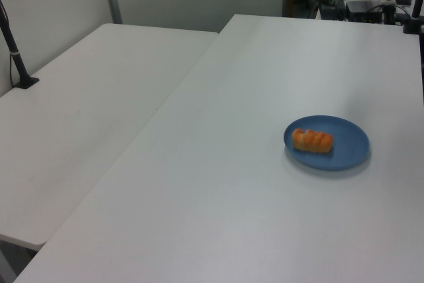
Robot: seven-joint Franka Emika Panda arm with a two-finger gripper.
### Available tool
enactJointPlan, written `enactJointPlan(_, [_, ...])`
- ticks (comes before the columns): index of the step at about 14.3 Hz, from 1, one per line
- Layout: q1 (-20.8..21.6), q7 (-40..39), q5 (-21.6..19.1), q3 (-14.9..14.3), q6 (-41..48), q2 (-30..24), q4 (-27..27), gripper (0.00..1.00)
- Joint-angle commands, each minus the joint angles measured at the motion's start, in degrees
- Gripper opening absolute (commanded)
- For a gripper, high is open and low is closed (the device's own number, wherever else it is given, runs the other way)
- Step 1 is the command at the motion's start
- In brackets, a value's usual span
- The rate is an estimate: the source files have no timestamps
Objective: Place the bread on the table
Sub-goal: 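Lower the open gripper down onto the orange bread roll on the plate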
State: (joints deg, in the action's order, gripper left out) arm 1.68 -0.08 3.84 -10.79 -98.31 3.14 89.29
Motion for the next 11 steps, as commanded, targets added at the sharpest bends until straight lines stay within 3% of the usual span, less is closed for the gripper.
enactJointPlan(1, [-2.88, -2.19, -1.37, -0.11, 1.01, -0.68, -0.17, 1.0])
enactJointPlan(7, [-3.0, -3.61, -4.45, -0.11, 1.19, -0.5, -0.52, 1.0])
enactJointPlan(11, [-2.13, -2.82, -6.03, 3.05, 1.98, -2.35, 0.0, 1.0])
